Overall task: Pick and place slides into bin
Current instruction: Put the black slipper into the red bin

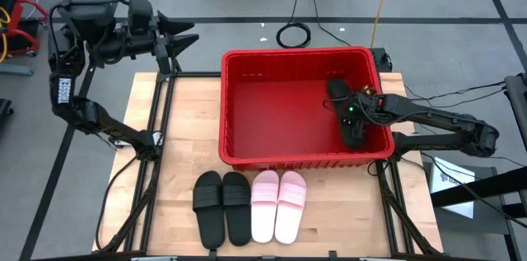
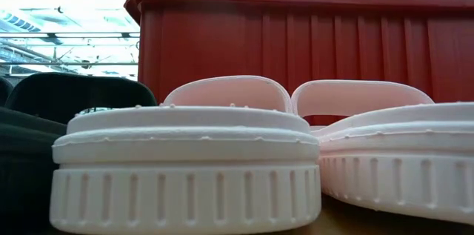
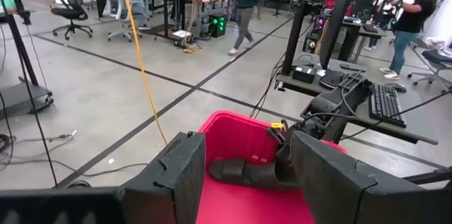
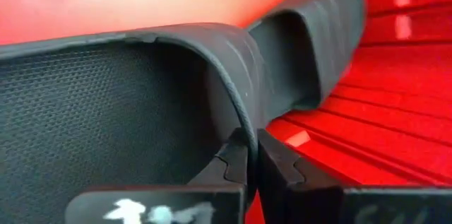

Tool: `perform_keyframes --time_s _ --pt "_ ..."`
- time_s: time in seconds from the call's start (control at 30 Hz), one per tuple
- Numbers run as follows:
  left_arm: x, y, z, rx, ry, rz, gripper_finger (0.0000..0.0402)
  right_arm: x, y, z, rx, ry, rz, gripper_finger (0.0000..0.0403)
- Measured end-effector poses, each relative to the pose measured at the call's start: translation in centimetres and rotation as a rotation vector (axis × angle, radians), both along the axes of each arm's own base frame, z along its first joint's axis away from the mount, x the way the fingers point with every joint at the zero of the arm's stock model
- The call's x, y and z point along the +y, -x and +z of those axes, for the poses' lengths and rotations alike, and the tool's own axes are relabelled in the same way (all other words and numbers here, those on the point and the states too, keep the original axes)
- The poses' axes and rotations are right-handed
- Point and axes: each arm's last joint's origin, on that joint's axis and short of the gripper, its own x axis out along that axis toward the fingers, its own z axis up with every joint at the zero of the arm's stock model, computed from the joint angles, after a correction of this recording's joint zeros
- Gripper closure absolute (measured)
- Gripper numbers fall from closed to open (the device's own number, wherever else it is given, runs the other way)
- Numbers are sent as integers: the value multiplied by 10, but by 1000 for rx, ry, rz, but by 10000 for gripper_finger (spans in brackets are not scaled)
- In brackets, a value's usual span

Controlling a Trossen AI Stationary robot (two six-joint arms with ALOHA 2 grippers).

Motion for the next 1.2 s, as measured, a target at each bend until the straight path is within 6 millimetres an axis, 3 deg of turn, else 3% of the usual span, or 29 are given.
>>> perform_keyframes --time_s 0.4,0.63,0.87,1.2 --pt "0 -4 -1 0 22 -8 197 -2 -9 -5 -94 -190 76 402" --pt "0 -5 -2 2 23 -8 197 -5 -19 -2 -209 -169 69 402" --pt "0 -5 -1 -2 30 -6 197 -4 -11 -4 -106 -140 21 403" --pt "0 -5 -1 3 19 -8 197 -7 -12 -3 -110 -64 -6 403"
